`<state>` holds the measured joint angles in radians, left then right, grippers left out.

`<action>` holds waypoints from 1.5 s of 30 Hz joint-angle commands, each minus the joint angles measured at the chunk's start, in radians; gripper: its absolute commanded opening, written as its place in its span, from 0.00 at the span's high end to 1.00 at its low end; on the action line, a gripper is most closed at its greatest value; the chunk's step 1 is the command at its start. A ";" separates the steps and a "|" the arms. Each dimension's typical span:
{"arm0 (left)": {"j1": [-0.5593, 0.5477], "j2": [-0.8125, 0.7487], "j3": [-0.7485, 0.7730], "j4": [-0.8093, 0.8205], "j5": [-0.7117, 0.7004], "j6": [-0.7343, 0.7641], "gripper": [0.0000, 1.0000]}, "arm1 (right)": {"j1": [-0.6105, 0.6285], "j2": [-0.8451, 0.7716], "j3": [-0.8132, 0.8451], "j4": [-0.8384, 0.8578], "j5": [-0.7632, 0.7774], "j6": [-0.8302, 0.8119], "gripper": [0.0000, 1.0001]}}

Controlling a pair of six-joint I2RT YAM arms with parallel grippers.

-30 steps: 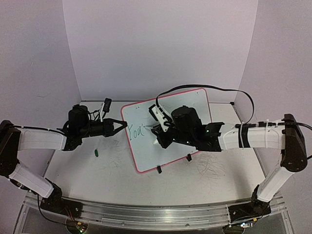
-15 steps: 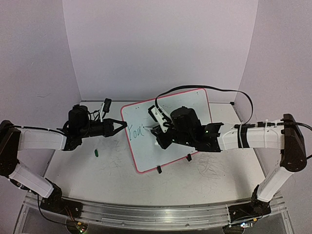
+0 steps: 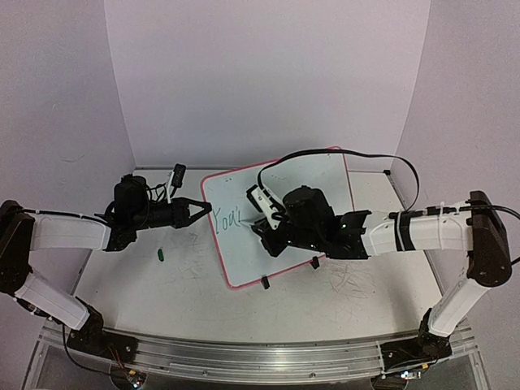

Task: Write a sentence on the whiteboard

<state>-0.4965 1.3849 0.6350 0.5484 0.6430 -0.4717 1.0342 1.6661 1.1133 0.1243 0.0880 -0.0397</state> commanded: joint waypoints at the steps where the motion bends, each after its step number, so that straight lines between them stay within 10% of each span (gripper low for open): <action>1: -0.001 -0.020 0.028 -0.005 0.004 0.025 1.00 | 0.008 -0.015 -0.035 0.006 0.012 0.031 1.00; 27: -0.002 -0.035 0.018 -0.007 0.005 0.027 1.00 | -0.018 0.010 0.055 0.037 0.141 0.079 1.00; 45: -0.001 -0.036 0.020 -0.010 -0.002 0.027 1.00 | -0.026 -0.072 -0.058 0.076 -0.058 0.051 1.00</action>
<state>-0.4965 1.3754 0.6350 0.5404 0.6426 -0.4683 1.0092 1.6188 1.0583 0.1718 0.0787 0.0188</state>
